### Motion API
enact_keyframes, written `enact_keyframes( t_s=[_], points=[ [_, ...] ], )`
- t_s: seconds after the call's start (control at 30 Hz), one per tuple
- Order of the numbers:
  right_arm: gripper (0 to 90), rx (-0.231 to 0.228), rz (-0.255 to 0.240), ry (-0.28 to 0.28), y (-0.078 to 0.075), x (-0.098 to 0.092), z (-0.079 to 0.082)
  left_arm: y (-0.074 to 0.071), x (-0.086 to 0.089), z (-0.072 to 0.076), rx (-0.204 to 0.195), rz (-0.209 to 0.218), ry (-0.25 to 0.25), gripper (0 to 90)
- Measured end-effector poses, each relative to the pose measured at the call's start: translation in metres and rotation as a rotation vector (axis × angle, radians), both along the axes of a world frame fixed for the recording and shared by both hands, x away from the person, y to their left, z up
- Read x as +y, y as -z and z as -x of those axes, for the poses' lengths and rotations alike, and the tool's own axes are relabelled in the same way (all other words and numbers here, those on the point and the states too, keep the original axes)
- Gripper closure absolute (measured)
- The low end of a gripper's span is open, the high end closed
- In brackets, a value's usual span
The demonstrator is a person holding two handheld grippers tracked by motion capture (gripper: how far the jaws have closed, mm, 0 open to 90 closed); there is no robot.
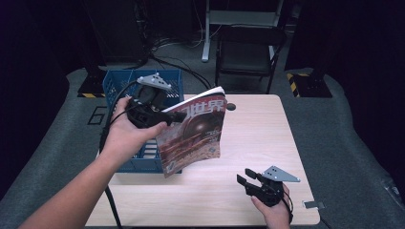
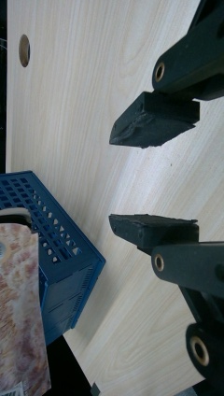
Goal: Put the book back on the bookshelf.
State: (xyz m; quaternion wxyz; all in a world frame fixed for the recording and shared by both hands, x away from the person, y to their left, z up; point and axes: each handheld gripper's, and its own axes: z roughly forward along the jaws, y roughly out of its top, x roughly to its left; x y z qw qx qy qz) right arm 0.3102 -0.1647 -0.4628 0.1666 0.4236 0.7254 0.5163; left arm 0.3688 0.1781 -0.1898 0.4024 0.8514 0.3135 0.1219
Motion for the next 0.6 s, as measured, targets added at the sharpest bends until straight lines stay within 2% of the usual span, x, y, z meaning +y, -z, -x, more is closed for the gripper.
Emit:
enact_keyframes(
  t_s=[0.37,0.47,0.57,0.6],
  points=[
    [54.2,0.008,0.006,-0.007,0.001,0.001,-0.001,-0.01,0.031,-0.004,-0.007,0.015,-0.074,83.9],
    [54.2,0.008,0.003,-0.007,0.002,0.002,-0.001,-0.011,0.041,-0.006,-0.007,0.014,-0.11,83.9],
    [54.2,0.012,0.002,-0.009,0.002,0.003,-0.001,-0.012,0.047,-0.008,-0.008,-0.001,-0.12,83.9],
    [54.2,0.012,0.002,-0.013,0.003,0.004,-0.002,-0.012,0.052,-0.01,-0.01,0.0,-0.143,83.8]
  ],
)
